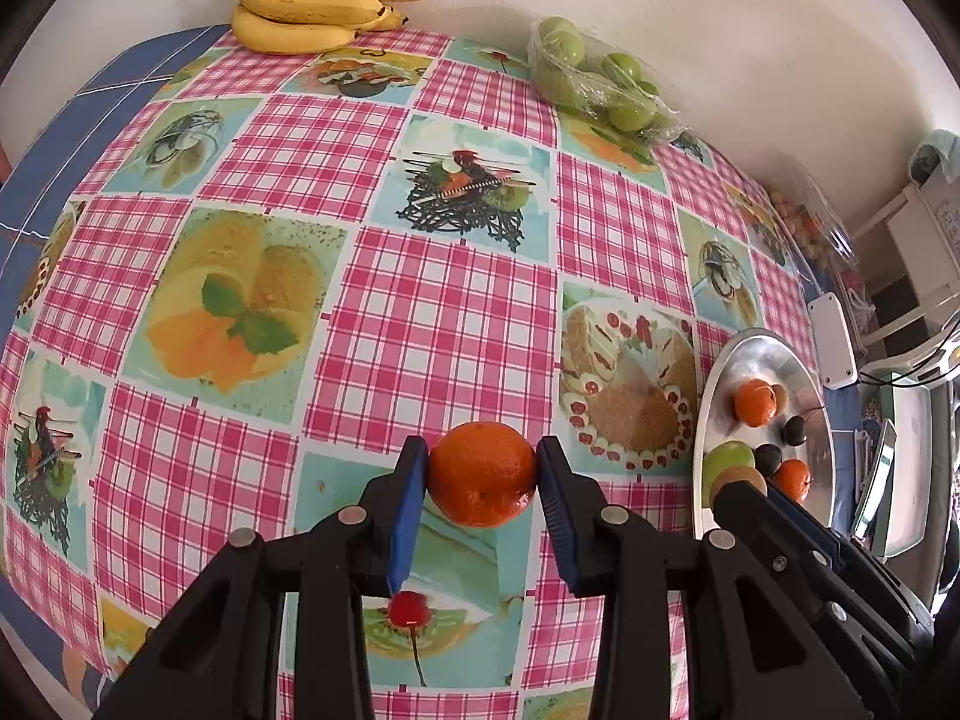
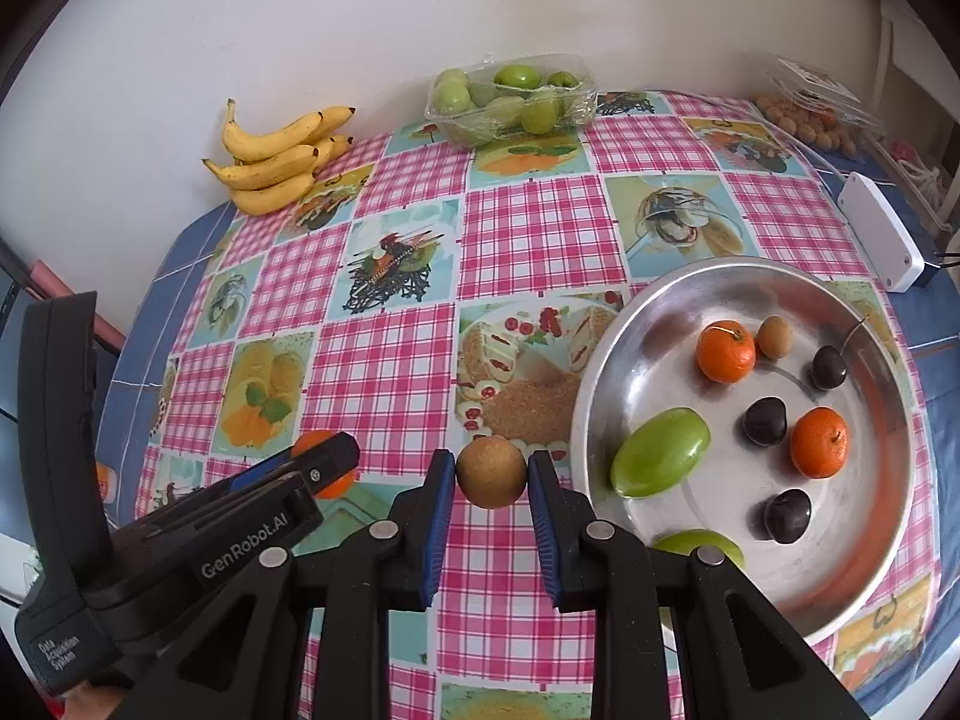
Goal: Organize fruits
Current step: 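Carry the tangerine with the left tool while the right tool carries the kiwi over the bowl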
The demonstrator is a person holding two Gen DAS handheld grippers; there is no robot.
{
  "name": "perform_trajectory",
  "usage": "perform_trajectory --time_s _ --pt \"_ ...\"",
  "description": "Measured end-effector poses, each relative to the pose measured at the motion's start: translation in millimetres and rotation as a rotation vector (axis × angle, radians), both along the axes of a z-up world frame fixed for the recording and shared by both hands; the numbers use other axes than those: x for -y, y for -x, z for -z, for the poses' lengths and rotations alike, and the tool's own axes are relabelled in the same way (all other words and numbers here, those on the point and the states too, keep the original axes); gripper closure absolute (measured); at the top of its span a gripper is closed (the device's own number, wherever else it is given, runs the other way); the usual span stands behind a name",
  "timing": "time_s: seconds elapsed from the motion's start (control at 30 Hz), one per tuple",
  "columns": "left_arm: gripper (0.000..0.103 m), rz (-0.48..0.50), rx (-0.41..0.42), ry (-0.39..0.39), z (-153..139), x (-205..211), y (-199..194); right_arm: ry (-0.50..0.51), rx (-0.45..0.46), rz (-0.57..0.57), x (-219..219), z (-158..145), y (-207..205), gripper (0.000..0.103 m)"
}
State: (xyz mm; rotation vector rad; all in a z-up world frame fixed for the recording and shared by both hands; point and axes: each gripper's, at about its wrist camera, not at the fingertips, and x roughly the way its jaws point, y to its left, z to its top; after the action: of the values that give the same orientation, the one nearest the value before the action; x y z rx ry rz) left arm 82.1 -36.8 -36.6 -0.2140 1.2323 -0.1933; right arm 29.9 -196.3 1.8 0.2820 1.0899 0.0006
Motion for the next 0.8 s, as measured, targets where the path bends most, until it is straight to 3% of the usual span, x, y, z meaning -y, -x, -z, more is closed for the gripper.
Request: perform_trajectory --time_s 0.4,0.8 --pt "0.065 0.067 0.012 -0.030 0.5 22.2 5.0 -0.046 -0.003 0.039 23.4 2.0 0.4 0.076" --pt "0.065 0.227 0.034 -0.027 -2.9 76.3 28.4 -0.037 -0.046 0.216 89.2 10.1 14.8 0.076"
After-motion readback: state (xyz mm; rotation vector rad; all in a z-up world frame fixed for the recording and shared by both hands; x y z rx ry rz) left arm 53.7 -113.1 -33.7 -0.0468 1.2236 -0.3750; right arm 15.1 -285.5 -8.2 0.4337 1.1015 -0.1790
